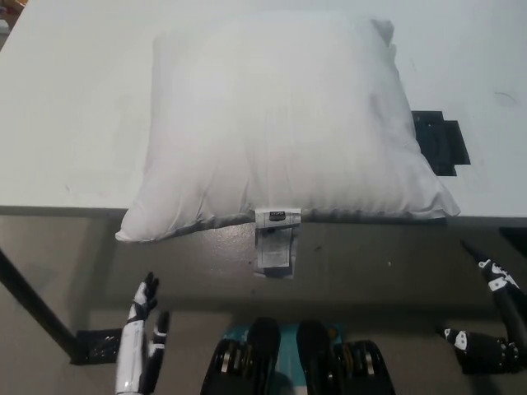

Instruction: The robot uses both hands to lift the pillow and then drops it on the table

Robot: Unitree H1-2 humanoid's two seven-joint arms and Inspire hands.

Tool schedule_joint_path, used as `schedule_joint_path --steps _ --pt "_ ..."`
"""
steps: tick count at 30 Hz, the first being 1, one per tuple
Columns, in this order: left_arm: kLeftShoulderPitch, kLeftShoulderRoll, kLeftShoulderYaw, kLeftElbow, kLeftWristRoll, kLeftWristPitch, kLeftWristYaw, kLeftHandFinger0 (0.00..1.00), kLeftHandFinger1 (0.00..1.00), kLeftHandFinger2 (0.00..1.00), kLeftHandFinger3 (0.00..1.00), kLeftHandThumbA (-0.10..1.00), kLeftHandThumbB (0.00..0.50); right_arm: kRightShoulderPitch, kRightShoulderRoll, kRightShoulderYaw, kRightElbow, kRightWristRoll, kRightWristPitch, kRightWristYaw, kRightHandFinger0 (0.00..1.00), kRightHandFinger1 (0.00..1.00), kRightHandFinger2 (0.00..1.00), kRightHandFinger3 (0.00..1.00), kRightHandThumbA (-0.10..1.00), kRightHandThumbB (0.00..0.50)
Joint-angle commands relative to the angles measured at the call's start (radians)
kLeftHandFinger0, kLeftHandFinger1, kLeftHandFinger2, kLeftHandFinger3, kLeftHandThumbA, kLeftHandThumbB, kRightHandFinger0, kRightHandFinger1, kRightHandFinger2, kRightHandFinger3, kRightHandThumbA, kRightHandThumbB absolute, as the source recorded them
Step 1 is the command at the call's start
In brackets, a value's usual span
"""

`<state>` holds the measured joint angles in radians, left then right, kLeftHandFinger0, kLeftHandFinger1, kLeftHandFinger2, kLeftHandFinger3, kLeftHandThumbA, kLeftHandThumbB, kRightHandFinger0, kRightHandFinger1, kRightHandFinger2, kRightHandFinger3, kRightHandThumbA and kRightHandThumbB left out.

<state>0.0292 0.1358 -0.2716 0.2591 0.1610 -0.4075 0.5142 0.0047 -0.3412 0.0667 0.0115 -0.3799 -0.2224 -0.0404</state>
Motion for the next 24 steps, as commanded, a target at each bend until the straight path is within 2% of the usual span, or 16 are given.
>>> schedule_joint_path --steps 1,2,3,6,8,9,11,12,14,18,19,20,22,23,24 --pt "0.024 -0.01 0.03 -0.054 -0.078 -0.063 -0.002 1.0 1.0 1.0 1.0 1.0 0.092 -0.01 -0.023 -0.014 -0.039 0.026 -0.067 0.006 1.0 1.0 1.0 1.0 1.0 0.126" --pt "0.016 -0.021 0.07 -0.073 -0.106 -0.063 -0.005 1.0 1.0 1.0 1.0 1.0 0.091 -0.01 -0.016 -0.023 -0.043 0.057 -0.064 0.008 1.0 1.0 1.0 1.0 1.0 0.147" --pt "0.01 -0.026 0.112 -0.099 -0.144 -0.063 -0.032 1.0 1.0 1.0 1.0 0.93 0.09 -0.009 -0.011 -0.03 -0.052 0.085 -0.064 0.012 1.0 1.0 1.0 1.0 1.0 0.135" --pt "-0.027 0.003 0.195 -0.181 -0.134 -0.063 -0.027 1.0 1.0 1.0 1.0 1.0 0.093 -0.039 0.004 -0.062 -0.095 0.13 -0.051 -0.001 1.0 1.0 1.0 1.0 1.0 0.139" --pt "-0.042 0.001 0.22 -0.189 -0.127 -0.063 -0.036 1.0 1.0 1.0 1.0 1.0 0.094 -0.049 0.004 -0.073 -0.096 0.123 -0.056 -0.007 1.0 1.0 1.0 1.0 1.0 0.138" --pt "-0.071 0.016 0.263 -0.206 -0.141 -0.063 -0.044 1.0 1.0 1.0 1.0 1.0 0.127 -0.074 -0.005 -0.091 -0.121 0.12 -0.023 -0.002 1.0 1.0 1.0 1.0 1.0 0.165" --pt "-0.099 0.021 0.305 -0.214 -0.158 -0.063 -0.065 1.0 1.0 1.0 1.0 1.0 0.134 -0.098 -0.004 -0.109 -0.132 0.116 -0.009 -0.004 1.0 1.0 1.0 1.0 1.0 0.178" --pt "-0.12 0.028 0.328 -0.223 -0.179 -0.063 -0.087 1.0 1.0 1.0 1.0 1.0 0.115 -0.114 -0.012 -0.119 -0.152 0.114 0.011 0.002 1.0 1.0 1.0 1.0 1.0 0.197" --pt "-0.18 0.053 0.391 -0.261 -0.25 -0.063 -0.127 1.0 1.0 1.0 1.0 1.0 0.117 -0.162 -0.027 -0.149 -0.194 0.133 0.044 0.014 1.0 1.0 1.0 1.0 1.0 0.217" --pt "-0.251 0.107 0.447 -0.299 -0.234 -0.063 -0.151 1.0 1.0 1.0 1.0 1.0 0.095 -0.224 -0.043 -0.183 -0.243 0.152 0.093 0.033 1.0 1.0 1.0 1.0 1.0 0.234" --pt "-0.286 0.134 0.463 -0.307 -0.229 -0.056 -0.149 1.0 1.0 1.0 1.0 1.0 0.079 -0.25 -0.051 -0.191 -0.271 0.16 0.119 0.042 1.0 1.0 1.0 1.0 1.0 0.253" --pt "-0.326 0.163 0.481 -0.326 -0.227 -0.019 -0.152 1.0 1.0 1.0 1.0 1.0 0.093 -0.282 -0.06 -0.202 -0.303 0.162 0.158 0.051 1.0 1.0 1.0 1.0 1.0 0.273" --pt "-0.371 0.183 0.496 -0.321 -0.239 -0.01 -0.162 1.0 1.0 1.0 1.0 1.0 0.102 -0.311 -0.064 -0.21 -0.326 0.159 0.182 0.055 1.0 1.0 1.0 1.0 1.0 0.28" --pt "-0.402 0.198 0.505 -0.314 -0.24 -0.003 -0.167 1.0 1.0 1.0 1.0 1.0 0.12 -0.333 -0.069 -0.214 -0.34 0.157 0.199 0.059 1.0 1.0 1.0 1.0 1.0 0.275" --pt "-0.441 0.211 0.509 -0.306 -0.251 0.014 -0.176 1.0 1.0 1.0 1.0 1.0 0.144 -0.36 -0.081 -0.218 -0.36 0.154 0.229 0.07 1.0 1.0 1.0 1.0 1.0 0.291"
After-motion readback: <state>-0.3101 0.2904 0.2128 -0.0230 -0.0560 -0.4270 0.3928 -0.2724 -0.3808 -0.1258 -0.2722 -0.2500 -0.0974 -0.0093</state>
